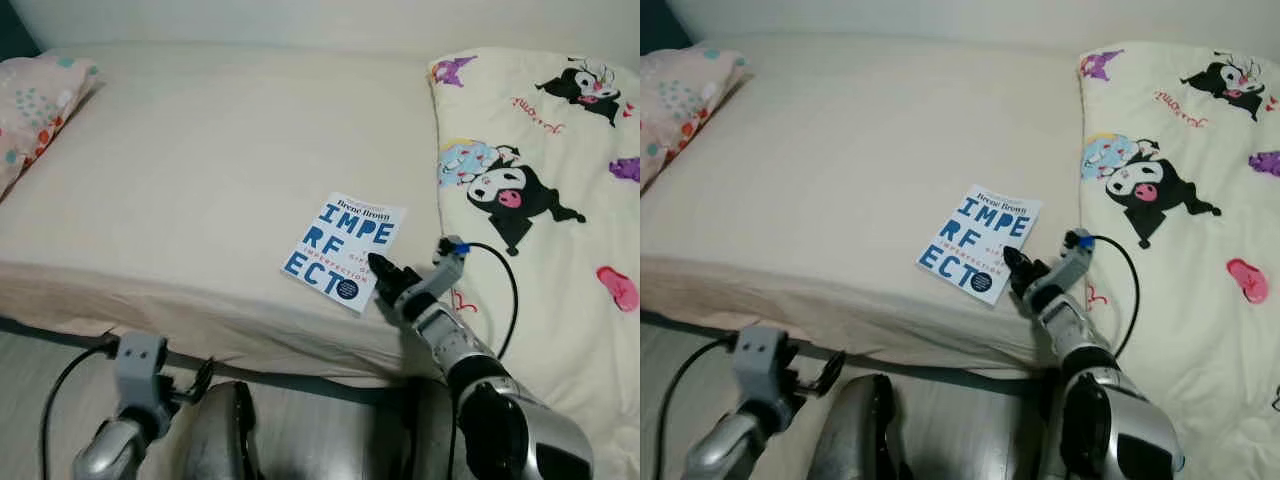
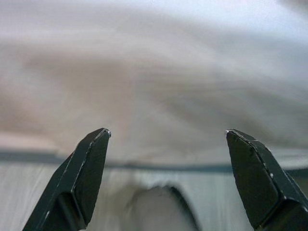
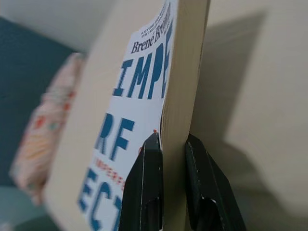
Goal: Clean up the room
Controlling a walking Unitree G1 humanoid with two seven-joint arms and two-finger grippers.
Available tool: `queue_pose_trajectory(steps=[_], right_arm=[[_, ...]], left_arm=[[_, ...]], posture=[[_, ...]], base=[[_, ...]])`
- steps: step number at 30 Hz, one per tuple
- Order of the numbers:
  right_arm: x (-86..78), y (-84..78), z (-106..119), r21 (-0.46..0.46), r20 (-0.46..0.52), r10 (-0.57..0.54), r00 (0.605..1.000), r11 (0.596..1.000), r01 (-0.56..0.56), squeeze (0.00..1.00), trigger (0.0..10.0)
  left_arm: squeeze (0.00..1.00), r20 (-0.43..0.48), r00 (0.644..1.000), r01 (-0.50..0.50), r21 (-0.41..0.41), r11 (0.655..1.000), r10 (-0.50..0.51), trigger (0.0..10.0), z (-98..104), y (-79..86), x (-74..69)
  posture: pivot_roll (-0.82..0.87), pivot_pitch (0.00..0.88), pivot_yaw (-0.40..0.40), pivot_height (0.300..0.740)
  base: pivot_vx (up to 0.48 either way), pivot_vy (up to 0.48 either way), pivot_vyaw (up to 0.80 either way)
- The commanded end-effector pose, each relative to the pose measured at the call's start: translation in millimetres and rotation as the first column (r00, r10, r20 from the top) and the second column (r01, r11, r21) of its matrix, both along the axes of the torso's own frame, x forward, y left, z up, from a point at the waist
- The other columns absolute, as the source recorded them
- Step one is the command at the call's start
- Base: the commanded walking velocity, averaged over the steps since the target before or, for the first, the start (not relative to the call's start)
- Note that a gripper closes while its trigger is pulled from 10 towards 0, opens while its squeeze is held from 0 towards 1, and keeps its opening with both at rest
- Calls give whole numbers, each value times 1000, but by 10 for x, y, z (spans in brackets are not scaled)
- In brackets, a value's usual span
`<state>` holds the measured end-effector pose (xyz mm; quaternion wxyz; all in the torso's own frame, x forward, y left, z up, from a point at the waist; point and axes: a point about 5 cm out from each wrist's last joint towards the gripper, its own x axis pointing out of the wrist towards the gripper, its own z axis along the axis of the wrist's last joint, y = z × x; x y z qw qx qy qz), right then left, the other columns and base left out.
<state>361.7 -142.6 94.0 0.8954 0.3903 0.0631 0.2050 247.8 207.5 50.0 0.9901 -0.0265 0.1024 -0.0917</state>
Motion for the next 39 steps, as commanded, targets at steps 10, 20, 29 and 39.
queue_pose_trajectory(steps=[10,20,29,39], right_arm=[[-286,493,-318,-112,-36,263,964,958,-265,0,10000],[-431,564,-513,-143,-105,299,949,939,-312,0,10000],[-499,453,-659,-234,-187,246,951,929,-286,0,10000],[-576,361,-765,-257,-222,216,951,928,-271,0,10000]], left_arm=[[0,38,987,-156,-49,986,158,10000,34,124,357],[0,28,956,-290,-50,956,292,10000,25,378,431],[0,-217,906,-376,-13,927,364,10000,-542,483,74],[0,-280,916,-314,-51,948,288,10000,-714,259,-7]], posture=[[121,1,-48,490],[110,0,-61,515],[93,0,-58,545],[78,0,-57,580]], base=[[0,0,0],[0,0,0],[0,0,0],[0,0,0]])
